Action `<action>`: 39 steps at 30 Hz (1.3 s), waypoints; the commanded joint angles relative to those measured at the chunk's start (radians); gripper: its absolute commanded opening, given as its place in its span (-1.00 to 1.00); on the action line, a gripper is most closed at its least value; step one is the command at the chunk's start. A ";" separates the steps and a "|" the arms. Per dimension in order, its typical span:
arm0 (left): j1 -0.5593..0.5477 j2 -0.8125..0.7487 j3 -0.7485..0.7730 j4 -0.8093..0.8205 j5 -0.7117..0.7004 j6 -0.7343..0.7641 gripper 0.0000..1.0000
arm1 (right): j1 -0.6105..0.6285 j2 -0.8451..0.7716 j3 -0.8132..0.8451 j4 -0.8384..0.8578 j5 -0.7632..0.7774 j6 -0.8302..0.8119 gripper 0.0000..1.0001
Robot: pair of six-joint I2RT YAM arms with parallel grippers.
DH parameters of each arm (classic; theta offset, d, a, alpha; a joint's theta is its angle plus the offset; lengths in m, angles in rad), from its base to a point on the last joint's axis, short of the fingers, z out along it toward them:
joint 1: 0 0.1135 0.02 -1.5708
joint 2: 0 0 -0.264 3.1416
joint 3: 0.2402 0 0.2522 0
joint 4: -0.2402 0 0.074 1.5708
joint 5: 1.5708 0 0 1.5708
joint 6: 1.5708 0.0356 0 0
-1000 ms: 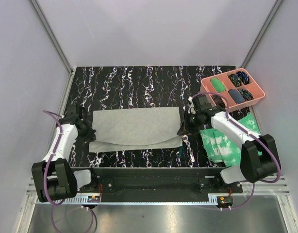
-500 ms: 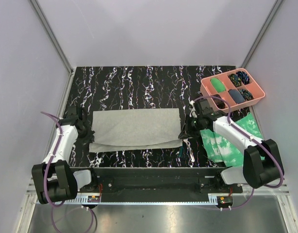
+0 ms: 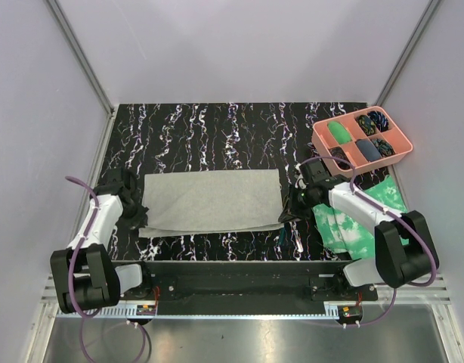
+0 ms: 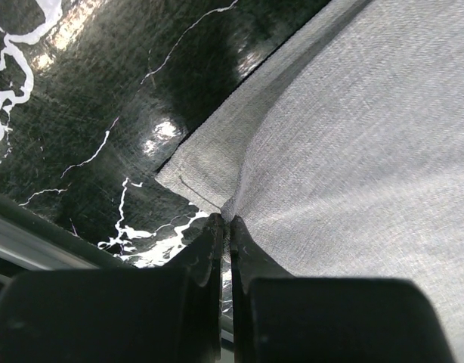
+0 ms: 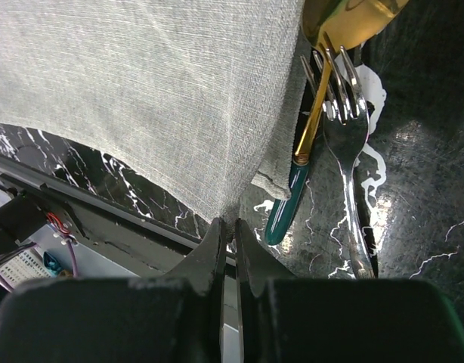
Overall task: Fold the napkin into a case and place the utensils inside
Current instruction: Fold and flatten the napkin at the center of the board.
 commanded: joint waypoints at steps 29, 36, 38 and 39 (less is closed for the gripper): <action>0.005 0.079 -0.033 0.055 -0.043 -0.017 -0.92 | 0.008 0.105 -0.016 0.049 0.034 0.015 -1.00; 0.005 0.069 -0.051 0.057 -0.032 -0.037 -0.91 | 0.008 0.123 0.001 0.053 0.038 0.015 -0.97; 0.005 0.060 -0.056 0.054 -0.037 -0.044 -0.90 | 0.008 0.128 0.004 0.058 0.032 0.018 -0.95; 0.007 0.060 -0.060 0.052 -0.040 -0.047 -0.88 | 0.008 0.130 0.006 0.060 0.031 0.019 -0.95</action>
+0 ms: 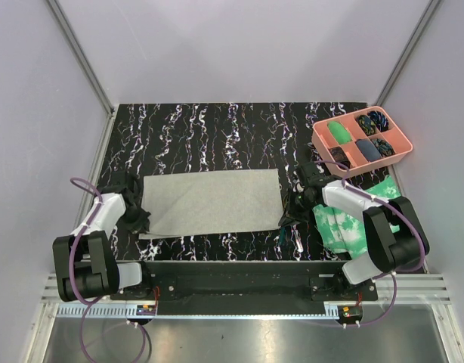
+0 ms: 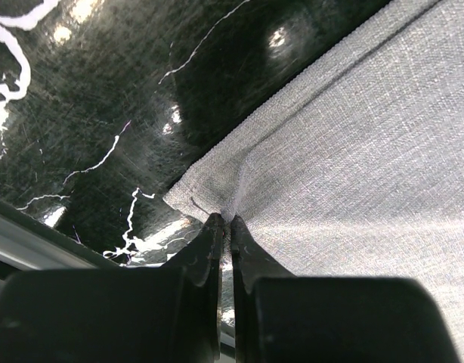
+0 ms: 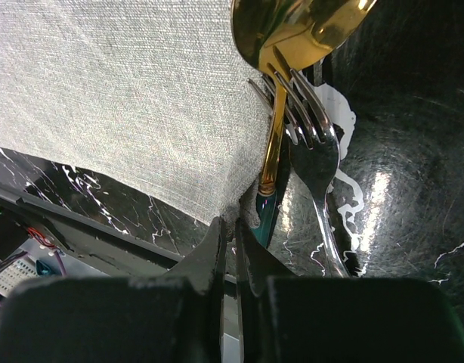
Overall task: Fold the napkin into a case and place the utensils inside
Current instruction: Fold and flatten the napkin at the center of the board.
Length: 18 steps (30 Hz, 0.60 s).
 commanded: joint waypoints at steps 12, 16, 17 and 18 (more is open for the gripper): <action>0.011 -0.145 0.049 -0.102 -0.038 -0.074 0.04 | 0.008 -0.045 0.076 -0.031 -0.022 -0.001 -0.63; 0.013 -0.230 0.118 -0.186 -0.068 -0.087 0.56 | 0.008 -0.113 0.160 -0.095 0.001 -0.024 -0.22; 0.014 -0.248 0.132 -0.184 -0.078 -0.088 0.56 | 0.008 -0.120 0.177 -0.104 0.013 -0.043 -0.11; 0.014 -0.274 0.135 -0.175 -0.073 -0.085 0.53 | 0.008 -0.122 0.192 -0.110 0.024 -0.052 0.07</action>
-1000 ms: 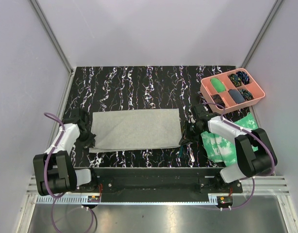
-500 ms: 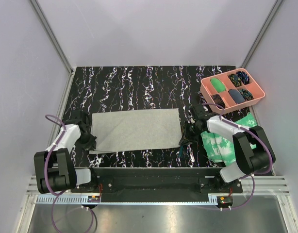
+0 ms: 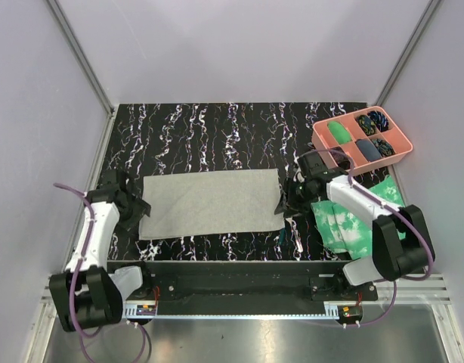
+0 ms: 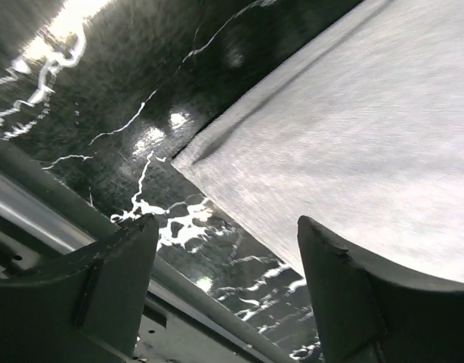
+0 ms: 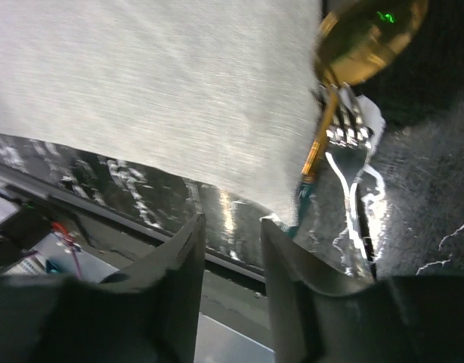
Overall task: Fold the napkin into a case and place the utensils inside
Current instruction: Fold and flatten the napkin at the center of the board, then pick up the rectangle-folded napkin from the center of the board.
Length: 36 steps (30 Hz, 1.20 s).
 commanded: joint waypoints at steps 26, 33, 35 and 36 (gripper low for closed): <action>0.057 0.700 0.332 0.439 0.235 0.058 -0.75 | 0.130 0.717 0.731 0.183 0.144 -0.100 0.26; 0.067 0.779 0.490 0.425 0.249 0.083 -0.67 | 0.129 0.847 1.004 0.097 0.165 -0.146 0.29; 0.059 0.735 0.501 0.428 0.247 0.106 -0.59 | 0.129 0.792 0.997 0.074 0.199 -0.163 0.40; 0.054 0.719 0.499 0.430 0.252 0.115 -0.55 | 0.129 0.770 0.986 0.059 0.240 -0.172 0.44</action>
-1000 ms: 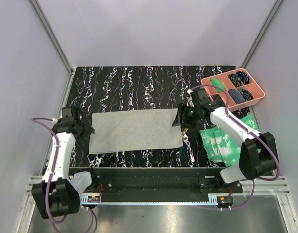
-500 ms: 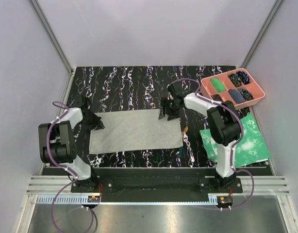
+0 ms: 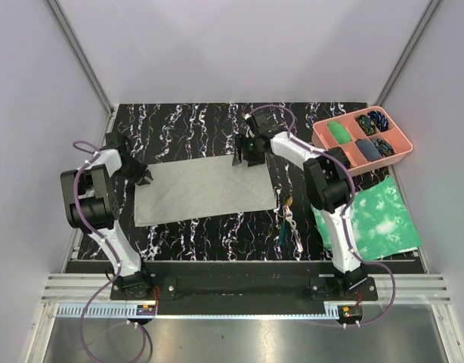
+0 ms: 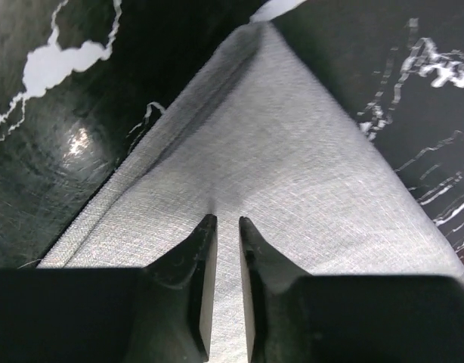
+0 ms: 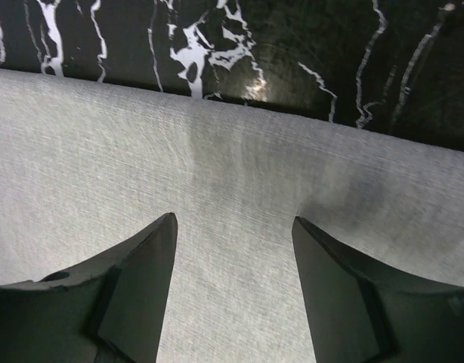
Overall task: Fold the napkin into a case and place the utensils inside
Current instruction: Pick up the rectangle-folded napkin from the center of the board.
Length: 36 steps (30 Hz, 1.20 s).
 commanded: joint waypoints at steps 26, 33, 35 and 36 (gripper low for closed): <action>-0.544 -0.161 -0.106 0.269 0.189 0.096 -0.48 | -0.036 -0.209 -0.319 -0.073 0.244 -0.145 0.14; -0.544 -0.125 -0.110 0.314 0.204 0.043 -0.46 | -0.017 -0.192 -0.377 -0.047 0.279 -0.098 -0.02; -0.545 -0.111 -0.107 0.324 0.218 0.030 -0.46 | -0.017 -0.181 -0.382 -0.044 0.272 -0.092 -0.10; -0.547 -0.103 -0.104 0.323 0.221 0.026 -0.46 | -0.014 -0.180 -0.384 -0.042 0.269 -0.086 -0.18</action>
